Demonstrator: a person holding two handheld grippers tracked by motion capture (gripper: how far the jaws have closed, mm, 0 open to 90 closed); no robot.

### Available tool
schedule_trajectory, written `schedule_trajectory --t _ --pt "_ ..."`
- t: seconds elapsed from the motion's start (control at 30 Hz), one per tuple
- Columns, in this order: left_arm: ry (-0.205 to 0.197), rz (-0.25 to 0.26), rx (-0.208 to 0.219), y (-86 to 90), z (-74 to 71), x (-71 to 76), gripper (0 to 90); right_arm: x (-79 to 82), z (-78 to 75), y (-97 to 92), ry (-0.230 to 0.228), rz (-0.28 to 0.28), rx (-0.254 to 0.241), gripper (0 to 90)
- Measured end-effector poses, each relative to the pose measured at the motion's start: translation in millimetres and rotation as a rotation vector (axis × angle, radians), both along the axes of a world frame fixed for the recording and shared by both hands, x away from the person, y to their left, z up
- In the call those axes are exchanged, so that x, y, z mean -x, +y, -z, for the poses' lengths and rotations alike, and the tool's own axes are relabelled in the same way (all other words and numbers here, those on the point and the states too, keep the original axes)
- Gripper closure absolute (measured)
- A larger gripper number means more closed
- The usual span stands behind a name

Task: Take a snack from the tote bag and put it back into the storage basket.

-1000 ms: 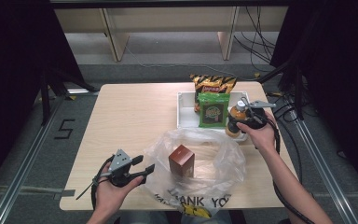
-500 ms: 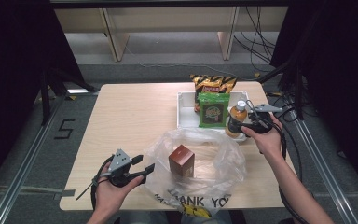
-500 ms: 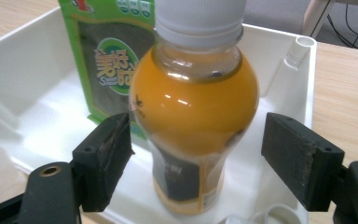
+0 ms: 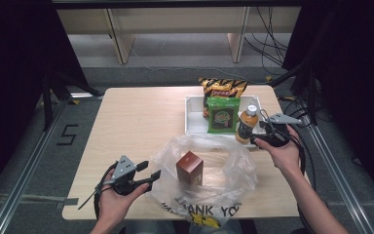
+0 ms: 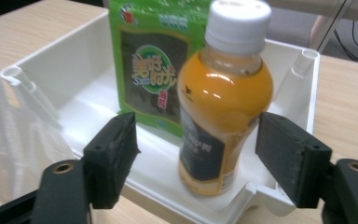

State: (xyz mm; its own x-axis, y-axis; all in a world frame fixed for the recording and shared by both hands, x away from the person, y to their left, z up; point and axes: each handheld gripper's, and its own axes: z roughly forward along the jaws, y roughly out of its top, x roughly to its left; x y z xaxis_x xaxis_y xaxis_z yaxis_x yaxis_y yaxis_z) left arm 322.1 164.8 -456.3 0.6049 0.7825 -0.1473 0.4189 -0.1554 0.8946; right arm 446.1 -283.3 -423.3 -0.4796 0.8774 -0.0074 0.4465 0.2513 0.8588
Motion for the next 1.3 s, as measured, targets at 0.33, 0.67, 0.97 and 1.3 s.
schedule_trajectory --t 0.33,0.67,0.97,1.3 --pt "-0.001 0.000 0.001 -0.3 -0.2 -0.2 40.5 22.9 -17.6 9.5 -0.064 -0.074 -0.053 61.4" --pt "-0.001 0.001 -0.005 -1.3 -0.7 -0.4 40.5 37.9 -29.2 33.3 -0.097 -0.148 -0.154 80.6" --pt "-0.007 0.005 -0.004 -0.3 -0.8 0.0 40.5 48.7 -29.3 42.7 -0.118 -0.236 -0.133 83.9" --pt "-0.012 0.000 -0.007 1.7 -2.4 4.8 40.5 52.5 -27.2 50.4 -0.086 -0.226 -0.151 82.9"
